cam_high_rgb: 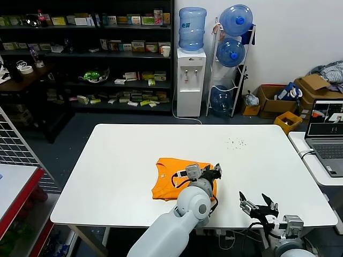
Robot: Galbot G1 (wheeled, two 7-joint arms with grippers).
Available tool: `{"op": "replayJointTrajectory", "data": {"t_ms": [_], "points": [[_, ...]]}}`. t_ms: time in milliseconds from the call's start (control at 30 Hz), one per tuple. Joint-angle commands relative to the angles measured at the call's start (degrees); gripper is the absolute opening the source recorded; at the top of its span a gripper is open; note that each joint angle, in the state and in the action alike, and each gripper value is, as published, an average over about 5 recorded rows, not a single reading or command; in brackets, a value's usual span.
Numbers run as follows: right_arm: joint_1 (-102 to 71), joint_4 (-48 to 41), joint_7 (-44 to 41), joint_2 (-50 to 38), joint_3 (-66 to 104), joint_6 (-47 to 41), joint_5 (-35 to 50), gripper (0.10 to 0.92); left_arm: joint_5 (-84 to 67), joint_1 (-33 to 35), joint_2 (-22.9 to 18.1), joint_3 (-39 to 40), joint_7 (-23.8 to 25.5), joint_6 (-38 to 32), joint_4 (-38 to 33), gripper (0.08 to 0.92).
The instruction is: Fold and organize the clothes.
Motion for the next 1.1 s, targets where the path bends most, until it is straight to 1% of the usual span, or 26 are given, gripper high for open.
{"op": "replayJointTrajectory", "data": {"t_ms": [33,133,167,233,300,367,433,500,600,733,833,933,1100], "points": [[0.83,-1.26,-8.23,-1.94,-1.61,10.41,-3.02,0.823,12.32,8.27,19.81,-11.19,18.16,-6.47,-17.40,0.552],[1.91,-3.12,-9.84,-1.85,-2.91,13.97,-5.14,0.823,18.82,16.56,30.15,-19.55,28.55,-14.48,-18.66,0.639],[2.30,-3.87,-10.33,-1.71,-3.31,15.18,-6.10,0.823,20.83,20.03,32.98,-22.53,31.92,-17.55,-18.68,0.665],[2.98,-5.63,-11.34,-1.29,-4.03,17.84,-8.19,0.823,23.38,26.91,36.47,-28.78,36.93,-22.25,-18.56,0.725],[3.49,-7.69,-12.30,-0.60,-4.39,20.81,-10.74,0.823,24.82,33.87,37.64,-34.56,40.31,-26.65,-18.56,0.771],[3.63,-9.83,-13.32,0.16,-4.30,24.15,-13.11,0.823,25.76,40.09,36.82,-39.20,42.44,-30.57,-18.60,0.807],[3.25,-11.48,-14.30,0.87,-3.70,27.50,-15.02,0.823,26.81,45.46,34.75,-42.62,44.01,-34.21,-18.66,0.819],[2.26,-12.42,-15.37,1.56,-2.65,30.99,-16.21,0.823,27.83,49.21,32.39,-45.01,45.13,-37.10,-19.31,0.821],[0.23,-12.65,-16.59,2.56,-0.56,34.46,-16.52,0.823,29.51,53.06,28.98,-47.38,46.28,-39.78,-21.60,0.822],[-2.80,-12.88,-18.28,3.53,2.58,36.59,-15.77,0.823,31.94,56.23,24.19,-48.63,46.99,-41.02,-25.53,0.823],[-4.50,-13.66,-19.72,3.90,4.43,37.39,-14.56,0.823,33.02,57.59,21.38,-48.42,47.11,-40.99,-27.26,0.823],[-5.19,-14.64,-20.30,4.41,5.15,38.61,-13.28,0.823,33.99,58.40,19.19,-47.64,47.01,-41.25,-27.25,0.823],[-5.06,-15.50,-20.86,6.30,5.38,41.58,-13.59,0.823,35.13,58.69,15.41,-46.87,47.54,-43.16,-25.09,0.823]]}}
